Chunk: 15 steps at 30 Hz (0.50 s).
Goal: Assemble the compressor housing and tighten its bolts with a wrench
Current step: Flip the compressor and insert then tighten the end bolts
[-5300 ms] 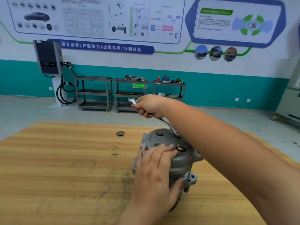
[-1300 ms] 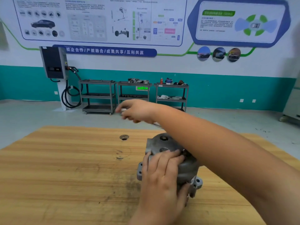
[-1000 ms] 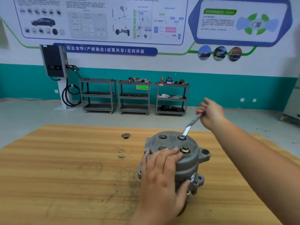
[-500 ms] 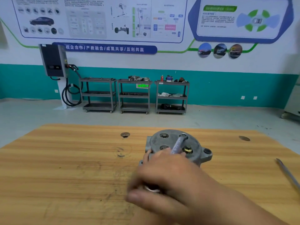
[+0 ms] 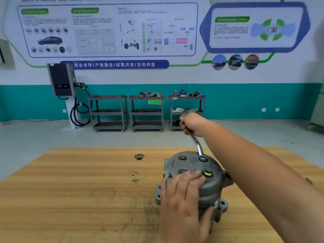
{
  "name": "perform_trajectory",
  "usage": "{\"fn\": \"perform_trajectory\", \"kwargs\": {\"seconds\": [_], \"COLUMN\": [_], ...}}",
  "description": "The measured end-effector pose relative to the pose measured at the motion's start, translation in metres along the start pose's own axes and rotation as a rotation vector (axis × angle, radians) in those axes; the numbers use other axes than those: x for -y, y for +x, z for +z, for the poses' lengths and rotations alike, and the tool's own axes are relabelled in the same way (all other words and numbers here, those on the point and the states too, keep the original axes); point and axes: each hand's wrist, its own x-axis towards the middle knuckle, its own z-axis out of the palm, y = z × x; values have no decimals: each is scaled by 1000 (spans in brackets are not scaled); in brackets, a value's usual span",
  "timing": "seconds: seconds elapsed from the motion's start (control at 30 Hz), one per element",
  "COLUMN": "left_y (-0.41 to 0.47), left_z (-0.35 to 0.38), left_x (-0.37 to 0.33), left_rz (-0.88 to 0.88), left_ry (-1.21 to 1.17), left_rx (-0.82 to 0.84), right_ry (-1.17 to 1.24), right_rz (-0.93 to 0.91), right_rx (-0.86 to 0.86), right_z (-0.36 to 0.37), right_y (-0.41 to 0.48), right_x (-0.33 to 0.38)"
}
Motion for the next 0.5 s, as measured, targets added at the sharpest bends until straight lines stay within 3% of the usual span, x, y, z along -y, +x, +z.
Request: {"fn": "perform_trajectory", "kwargs": {"seconds": [0.07, 0.17, 0.27, 0.4, 0.5], "left_y": [1, 9, 3, 5, 4], "left_z": [-32, -32, -26, -24, -25], "left_x": [9, 6, -3, -5, -2], "left_rz": [16, -38, -11, -11, -21], "left_ry": [-259, -194, -263, -239, -274], "left_rx": [128, 95, 64, 92, 80], "right_ry": [256, 590, 897, 1368, 1395], "right_rz": [56, 60, -72, -191, -231], "right_rx": [-157, -394, -583, -626, -597], "right_z": [-41, -82, -112, -139, -133], "right_y": [-1, -28, -72, -97, -86], "right_x": [-26, -71, -103, -91, -61]}}
